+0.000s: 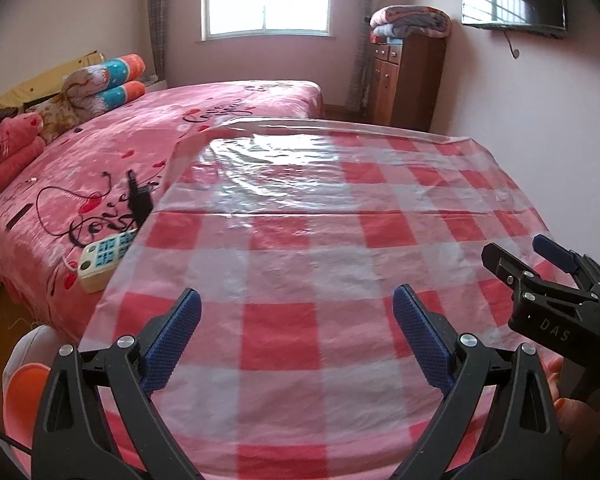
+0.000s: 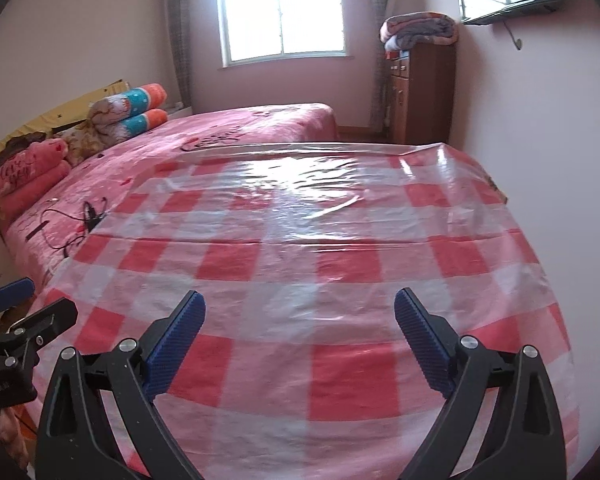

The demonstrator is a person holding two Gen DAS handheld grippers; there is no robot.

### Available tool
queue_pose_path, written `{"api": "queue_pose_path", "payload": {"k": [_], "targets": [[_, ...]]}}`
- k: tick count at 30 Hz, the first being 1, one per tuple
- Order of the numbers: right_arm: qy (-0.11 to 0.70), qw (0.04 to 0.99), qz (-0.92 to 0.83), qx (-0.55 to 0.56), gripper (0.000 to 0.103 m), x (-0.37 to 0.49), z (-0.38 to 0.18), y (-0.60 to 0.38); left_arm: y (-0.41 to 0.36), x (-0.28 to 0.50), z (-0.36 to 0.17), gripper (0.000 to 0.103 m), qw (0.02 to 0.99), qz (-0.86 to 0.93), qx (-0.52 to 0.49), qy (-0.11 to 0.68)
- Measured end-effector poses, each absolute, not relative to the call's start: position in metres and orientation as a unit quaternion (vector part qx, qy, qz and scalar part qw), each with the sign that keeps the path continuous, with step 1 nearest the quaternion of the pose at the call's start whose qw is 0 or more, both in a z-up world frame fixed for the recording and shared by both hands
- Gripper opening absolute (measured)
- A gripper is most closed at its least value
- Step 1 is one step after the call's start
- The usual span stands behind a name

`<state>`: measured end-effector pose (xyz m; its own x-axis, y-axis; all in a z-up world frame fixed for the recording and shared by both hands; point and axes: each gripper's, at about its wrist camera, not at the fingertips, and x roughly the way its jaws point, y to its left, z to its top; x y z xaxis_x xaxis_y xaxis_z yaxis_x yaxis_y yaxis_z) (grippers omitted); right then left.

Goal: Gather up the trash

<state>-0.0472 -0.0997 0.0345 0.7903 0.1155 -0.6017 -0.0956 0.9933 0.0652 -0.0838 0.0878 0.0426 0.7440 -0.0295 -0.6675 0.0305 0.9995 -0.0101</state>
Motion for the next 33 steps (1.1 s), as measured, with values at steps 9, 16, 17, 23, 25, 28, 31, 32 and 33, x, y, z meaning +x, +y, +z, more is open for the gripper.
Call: {"api": "queue_pose_path", "payload": {"k": [9, 16, 17, 23, 25, 28, 31, 32, 33], "targets": [[0.312, 0.950, 0.022, 0.018, 0.095, -0.046, 0.033, -0.127, 0.055, -0.066, 0.035, 0.097, 0.931, -0.018, 0.020, 0.364], [0.310, 0.951, 0.011, 0.022, 0.095, -0.045, 0.033, -0.140, 0.035, -0.056, 0.033, 0.097, 0.931, -0.015, 0.033, 0.363], [0.310, 0.950, 0.010, 0.024, 0.095, -0.044, 0.033, -0.143, 0.033, -0.055, 0.033, 0.097, 0.931, -0.014, 0.034, 0.363], [0.315, 0.948, 0.004, 0.034, 0.095, -0.042, 0.032, -0.154, 0.024, -0.048, 0.027, 0.097, 0.927, -0.014, 0.039, 0.372], [0.317, 0.948, 0.002, 0.035, 0.095, -0.041, 0.031, -0.156, 0.020, -0.045, 0.024, 0.097, 0.926, -0.012, 0.044, 0.375], [0.325, 0.945, 0.004, 0.038, 0.095, -0.038, 0.028, -0.159, 0.017, -0.041, 0.020, 0.097, 0.925, -0.011, 0.046, 0.378], [0.333, 0.942, 0.003, 0.038, 0.095, -0.034, 0.026, -0.161, 0.014, -0.037, 0.016, 0.097, 0.924, -0.008, 0.047, 0.379], [0.336, 0.941, 0.003, 0.038, 0.095, -0.032, 0.025, -0.161, 0.014, -0.036, 0.015, 0.097, 0.923, -0.008, 0.047, 0.381], [0.340, 0.940, 0.001, 0.037, 0.095, -0.030, 0.023, -0.161, 0.013, -0.033, 0.012, 0.097, 0.921, -0.008, 0.046, 0.387]]}}
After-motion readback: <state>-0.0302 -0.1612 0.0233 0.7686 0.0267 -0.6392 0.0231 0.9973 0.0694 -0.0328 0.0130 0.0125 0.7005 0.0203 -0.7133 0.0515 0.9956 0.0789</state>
